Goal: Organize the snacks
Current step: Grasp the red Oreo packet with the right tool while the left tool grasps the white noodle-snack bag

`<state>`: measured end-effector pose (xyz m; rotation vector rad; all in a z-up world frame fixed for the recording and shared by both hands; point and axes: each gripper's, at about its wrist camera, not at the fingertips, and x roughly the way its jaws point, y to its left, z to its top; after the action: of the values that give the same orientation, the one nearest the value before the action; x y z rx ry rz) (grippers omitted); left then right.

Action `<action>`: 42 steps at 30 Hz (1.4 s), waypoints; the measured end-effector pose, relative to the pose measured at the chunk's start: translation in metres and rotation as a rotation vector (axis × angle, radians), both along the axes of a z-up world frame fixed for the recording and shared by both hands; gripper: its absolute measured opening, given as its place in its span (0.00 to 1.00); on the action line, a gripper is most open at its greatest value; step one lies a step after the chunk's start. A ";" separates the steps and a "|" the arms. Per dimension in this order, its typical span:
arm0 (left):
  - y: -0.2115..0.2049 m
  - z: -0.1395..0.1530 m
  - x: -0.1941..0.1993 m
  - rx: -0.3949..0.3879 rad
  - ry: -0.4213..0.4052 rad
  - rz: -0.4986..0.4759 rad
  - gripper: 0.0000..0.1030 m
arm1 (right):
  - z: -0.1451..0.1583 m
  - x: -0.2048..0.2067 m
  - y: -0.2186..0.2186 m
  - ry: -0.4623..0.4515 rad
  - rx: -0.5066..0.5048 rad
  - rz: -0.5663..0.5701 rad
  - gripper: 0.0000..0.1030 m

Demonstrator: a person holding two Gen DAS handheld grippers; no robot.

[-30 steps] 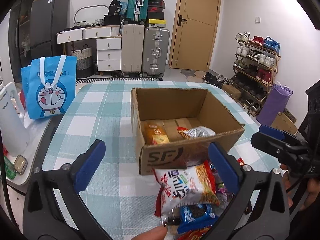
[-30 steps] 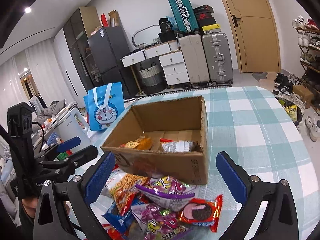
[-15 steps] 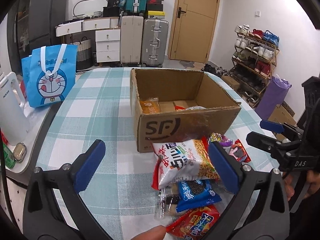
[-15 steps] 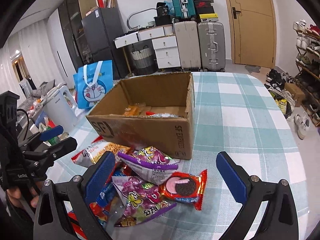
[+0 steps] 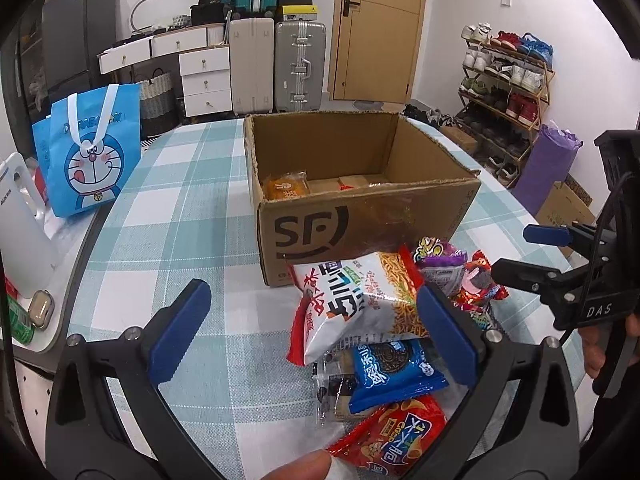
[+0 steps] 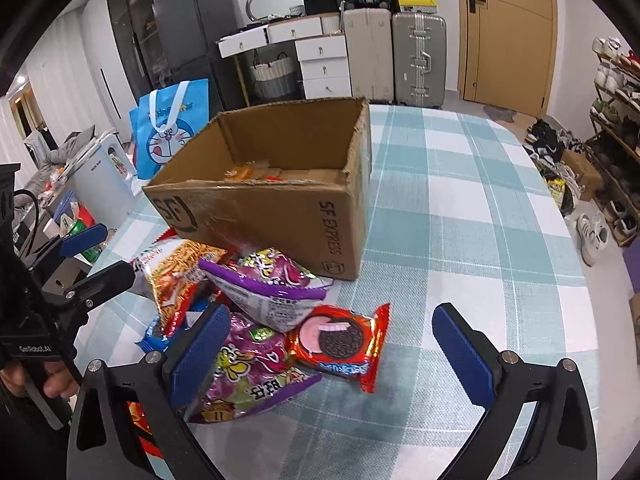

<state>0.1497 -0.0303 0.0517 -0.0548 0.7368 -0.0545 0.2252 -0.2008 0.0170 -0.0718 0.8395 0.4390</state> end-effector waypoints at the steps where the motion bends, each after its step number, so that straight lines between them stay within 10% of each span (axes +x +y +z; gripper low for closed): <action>1: -0.001 -0.002 0.001 0.001 0.006 -0.001 1.00 | -0.002 0.002 -0.001 0.009 -0.002 -0.005 0.99; 42: 0.000 -0.022 0.014 0.015 0.055 -0.011 1.00 | -0.061 0.035 0.008 0.144 -0.104 -0.049 0.99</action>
<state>0.1632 -0.0302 0.0299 -0.0383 0.7923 -0.0585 0.2598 -0.1928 -0.0440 -0.1167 1.0039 0.3572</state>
